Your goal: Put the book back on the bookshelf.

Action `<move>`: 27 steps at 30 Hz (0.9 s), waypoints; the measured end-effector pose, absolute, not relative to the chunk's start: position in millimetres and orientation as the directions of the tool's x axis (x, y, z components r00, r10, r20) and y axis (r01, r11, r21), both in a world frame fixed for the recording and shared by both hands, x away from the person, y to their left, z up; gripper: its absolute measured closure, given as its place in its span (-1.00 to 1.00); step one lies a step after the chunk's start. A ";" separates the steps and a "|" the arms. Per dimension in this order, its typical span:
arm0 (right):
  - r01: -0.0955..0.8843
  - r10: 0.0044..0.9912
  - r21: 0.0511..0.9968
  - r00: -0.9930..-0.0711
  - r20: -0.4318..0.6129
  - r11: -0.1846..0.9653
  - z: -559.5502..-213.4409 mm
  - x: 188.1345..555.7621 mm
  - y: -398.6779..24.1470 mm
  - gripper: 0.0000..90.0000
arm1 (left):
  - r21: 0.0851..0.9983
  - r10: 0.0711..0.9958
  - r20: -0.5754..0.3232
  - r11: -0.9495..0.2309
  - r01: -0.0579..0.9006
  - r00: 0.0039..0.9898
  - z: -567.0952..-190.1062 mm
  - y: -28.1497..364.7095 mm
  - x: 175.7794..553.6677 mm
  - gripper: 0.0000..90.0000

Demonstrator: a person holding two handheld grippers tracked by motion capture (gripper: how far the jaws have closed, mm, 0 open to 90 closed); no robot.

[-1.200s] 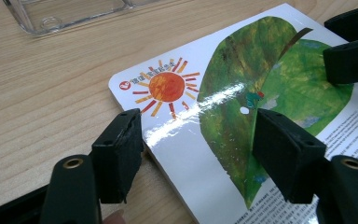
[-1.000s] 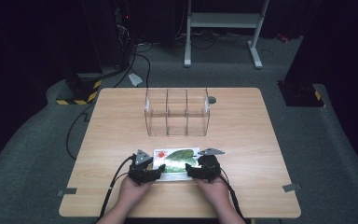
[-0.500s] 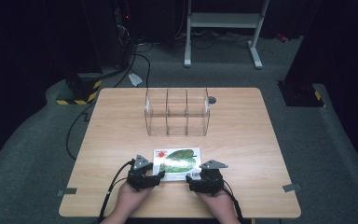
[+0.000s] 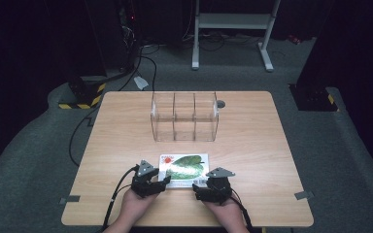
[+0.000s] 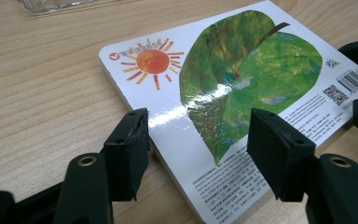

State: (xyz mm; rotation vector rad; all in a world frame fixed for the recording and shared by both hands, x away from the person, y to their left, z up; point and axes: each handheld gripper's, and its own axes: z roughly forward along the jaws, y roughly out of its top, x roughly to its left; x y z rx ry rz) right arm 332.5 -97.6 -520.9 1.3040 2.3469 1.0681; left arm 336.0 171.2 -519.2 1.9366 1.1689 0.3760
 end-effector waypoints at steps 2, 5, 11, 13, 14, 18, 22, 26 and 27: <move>0.628 0.812 0.703 -0.570 0.124 0.333 -521.0 332.5 -97.3 -0.56 | 0.775 0.839 -0.162 -0.218 0.594 0.519 -518.7 171.5 335.8 -0.11; 0.628 0.809 0.701 -0.574 0.125 0.338 -521.0 332.6 -97.4 -0.58 | 0.783 0.839 -0.173 -0.201 0.589 0.516 -517.1 171.7 334.9 -0.10; 0.626 0.808 0.701 -0.576 0.120 0.342 -521.1 332.5 -96.8 -0.60 | 0.797 0.838 -0.168 -0.194 0.572 0.519 -512.7 172.2 332.8 -0.09; 0.626 0.809 0.699 -0.576 0.115 0.347 -520.9 332.3 -96.0 -0.61 | 0.801 0.839 -0.158 -0.200 0.564 0.521 -511.1 172.4 332.4 -0.09; 0.620 0.805 0.698 -0.584 0.106 0.358 -520.9 332.5 -96.0 -0.61 | 0.806 0.841 -0.161 -0.190 0.560 0.517 -510.5 171.6 332.0 -0.09; 0.621 0.805 0.690 -0.586 0.095 0.371 -520.6 331.3 -94.1 -0.64 | 0.819 0.840 -0.152 -0.188 0.542 0.520 -506.6 171.9 330.5 -0.09; 0.616 0.803 0.690 -0.590 0.085 0.380 -521.1 330.8 -92.9 -0.67 | 0.834 0.838 -0.142 -0.186 0.519 0.527 -501.9 172.4 328.6 -0.08; 0.615 0.800 0.688 -0.595 0.084 0.385 -521.1 330.6 -92.6 -0.70 | 0.850 0.834 -0.138 -0.178 0.496 0.535 -496.9 172.3 326.8 -0.07; 0.615 0.799 0.688 -0.595 0.084 0.385 -521.1 330.5 -92.6 -0.70 | 0.853 0.834 -0.136 -0.177 0.491 0.535 -495.9 172.1 326.4 -0.07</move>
